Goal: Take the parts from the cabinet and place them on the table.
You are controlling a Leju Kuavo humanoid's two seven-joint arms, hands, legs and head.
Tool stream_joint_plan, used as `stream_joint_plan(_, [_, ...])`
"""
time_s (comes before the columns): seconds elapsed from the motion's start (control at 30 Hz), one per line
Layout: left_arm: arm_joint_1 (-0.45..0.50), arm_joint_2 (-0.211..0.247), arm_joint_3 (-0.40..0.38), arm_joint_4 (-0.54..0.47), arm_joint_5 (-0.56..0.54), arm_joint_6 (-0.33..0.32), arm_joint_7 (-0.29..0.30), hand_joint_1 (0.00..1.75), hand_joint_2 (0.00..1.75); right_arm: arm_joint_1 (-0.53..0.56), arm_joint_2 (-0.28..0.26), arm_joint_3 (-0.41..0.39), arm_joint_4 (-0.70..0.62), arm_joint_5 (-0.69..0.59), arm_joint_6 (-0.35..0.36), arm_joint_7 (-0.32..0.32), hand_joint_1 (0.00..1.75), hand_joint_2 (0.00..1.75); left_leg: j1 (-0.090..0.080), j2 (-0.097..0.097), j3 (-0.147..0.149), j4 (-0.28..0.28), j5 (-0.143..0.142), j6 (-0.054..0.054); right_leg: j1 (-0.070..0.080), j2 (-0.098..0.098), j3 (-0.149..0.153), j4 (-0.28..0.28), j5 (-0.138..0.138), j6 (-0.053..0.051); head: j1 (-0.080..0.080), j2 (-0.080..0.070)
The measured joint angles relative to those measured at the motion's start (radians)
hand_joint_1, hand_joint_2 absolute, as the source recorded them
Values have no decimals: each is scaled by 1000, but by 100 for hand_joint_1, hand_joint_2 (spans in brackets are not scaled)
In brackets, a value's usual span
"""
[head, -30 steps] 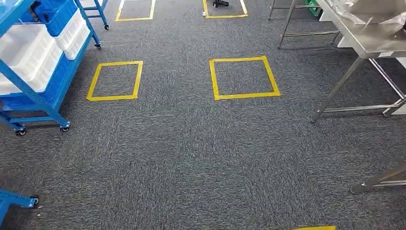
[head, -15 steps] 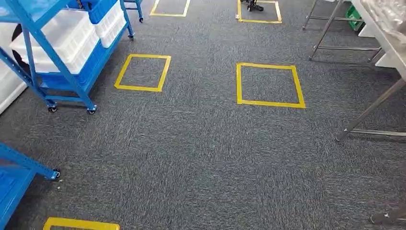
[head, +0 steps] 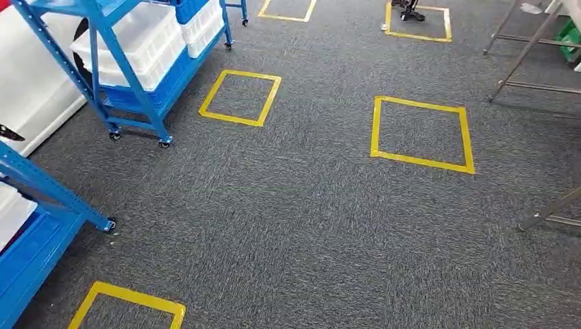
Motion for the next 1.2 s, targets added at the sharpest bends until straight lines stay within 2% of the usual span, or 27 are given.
stream_joint_plan(0.03, [2,3,-1,0,-1,0,0,0,0,-6,-3,8,0,0,-1,1,0,0,0,-8,-4,-1,-1,-9,-2,-9,3,-9,4,-9,0,0])
stream_joint_plan(0.1, [0,7,-2,-1,-3,2,0,0,0,-10,-5,27,-2,0,-4,8,0,0,0,62,-23,53,-38,-14,-4,-28,12,-19,7,-24,-5,0])
stream_joint_plan(0.13, [-4,8,-3,-1,-2,2,0,0,0,-10,-8,34,-3,0,-7,11,0,0,1,78,-56,120,-75,-18,-2,-39,12,-18,6,-27,-8,0])
stream_joint_plan(0.2, [-8,10,-5,-2,-2,3,0,0,0,-10,-11,50,-3,-3,-10,18,0,0,5,86,-134,277,-138,-24,2,-60,13,-17,2,-32,-8,0])
stream_joint_plan(0.23, [-6,10,-7,-2,-2,3,0,0,0,-11,-13,56,-3,-3,-13,21,0,0,7,88,-156,317,-141,-26,4,-69,13,-17,0,-32,-8,0])
stream_joint_plan(0.27, [-3,10,-9,-3,-2,3,0,0,0,-11,-16,66,-3,-8,-16,27,0,0,9,90,-151,303,-119,-27,4,-77,16,-17,-2,-31,-8,0])
stream_joint_plan(0.3, [-3,10,-10,-4,-2,3,0,0,0,-11,-17,74,-2,-13,-17,32,0,0,9,93,-125,248,-81,-27,4,-84,19,-16,-5,-29,-8,0])
stream_joint_plan(0.33, [-4,10,-10,-4,-1,3,0,0,0,-11,-18,80,-2,-15,-18,35,0,0,9,99,-80,157,-33,-25,4,-93,25,-15,-9,-26,-8,0])
stream_joint_plan(0.37, [-4,12,-10,-4,-1,3,0,0,0,-12,-18,85,-2,-15,-19,36,0,0,9,119,-31,61,11,-22,4,-100,32,-14,-14,-23,-9,0])
stream_joint_plan(0.4, [-6,12,-11,-4,-1,3,0,0,0,-12,-21,90,-2,-16,-21,39,0,0,1,159,-10,20,-3,-19,10,-106,33,-13,-18,-17,-8,0])
stream_joint_plan(0.43, [-9,13,-14,-4,-1,6,2,0,0,-13,-21,96,-2,-20,-25,45,0,0,-4,148,-10,15,1,-8,13,-111,31,-11,-21,-12,-8,0])
stream_joint_plan(0.53, [-4,13,-21,-4,-1,6,11,0,0,-15,-22,110,-2,-31,-35,64,0,0,-6,125,-18,13,4,6,13,-130,35,-15,-20,-2,-7,0])
stream_joint_plan(0.57, [-3,13,-22,-4,-1,7,15,0,0,-16,-23,116,-1,-33,-37,73,0,0,2,119,-11,0,12,16,11,-124,35,-11,-30,6,-8,0])
stream_joint_plan(0.6, [-3,13,-23,-4,-1,8,20,0,0,-15,-26,122,1,-34,-38,82,0,0,1,113,-8,-4,13,21,7,-84,26,18,-50,9,-3,0])
stream_joint_plan(0.63, [-6,13,-24,-4,-1,9,24,0,0,-13,-26,124,5,-37,-40,90,0,0,1,108,-10,-4,14,27,5,-62,-4,77,-87,10,-1,0])
stream_joint_plan(0.67, [-8,13,-24,-4,-1,9,26,0,0,-9,-26,126,8,-39,-43,95,0,0,-1,101,-11,-4,14,29,4,-51,-46,160,-126,11,0,0])
stream_joint_plan(0.73, [-8,13,-24,-6,-1,10,28,0,0,2,-28,132,18,-43,-45,105,0,0,-3,84,-11,-3,13,32,4,-45,-121,295,-170,13,0,0])
stream_joint_plan(0.77, [-5,13,-24,-6,-1,10,29,0,0,8,-28,134,22,-45,-47,108,0,0,-4,74,-10,-3,13,32,4,-45,-135,309,-158,12,0,0])
stream_joint_plan(0.8, [-4,13,-24,-7,-1,10,29,0,0,13,-28,137,27,-46,-48,108,0,0,-4,65,-8,-2,13,32,4,-45,-125,274,-121,10,0,0])
stream_joint_plan(0.87, [-4,13,-24,-9,0,10,30,0,0,17,-29,140,32,-47,-49,108,0,0,-3,48,-4,1,10,28,4,-36,-55,114,-20,4,0,0])
stream_joint_plan(0.9, [-4,13,-24,-10,0,10,30,0,0,18,-29,141,34,-48,-49,109,0,0,-3,42,-5,4,8,24,3,-16,-20,37,15,1,0,0])
stream_joint_plan(0.93, [-5,12,-24,-11,0,9,31,0,0,18,-30,141,37,-48,-50,113,0,0,-10,36,-11,14,3,17,5,11,-11,6,5,0,-1,0])
stream_joint_plan(1.0, [-4,12,-24,-11,2,8,32,0,0,21,-31,145,45,-48,-57,122,0,0,-3,26,-13,12,5,8,6,-4,-11,7,7,-3,-2,0])
stream_joint_plan(1.07, [0,12,-25,-11,2,7,34,0,0,26,-31,148,54,-43,-65,139,0,0,-3,12,-17,9,5,-6,6,-18,-7,-2,12,-16,-1,0])
stream_joint_plan(1.1, [1,12,-25,-12,2,7,35,0,0,28,-31,149,59,-41,-69,148,0,0,-1,35,-17,26,-6,-9,3,-30,-3,-8,17,-24,-2,0])
stream_joint_plan(1.13, [0,11,-25,-13,2,7,37,0,0,35,-32,151,63,-40,-71,157,0,0,-3,66,-35,65,-37,-13,5,-35,-2,-11,16,-29,-9,0])
stream_joint_plan(1.2, [-4,11,-25,-13,2,7,40,0,0,50,-36,153,72,-38,-74,173,0,0,2,84,-109,223,-120,-23,7,-58,-2,-10,14,-34,-12,0])
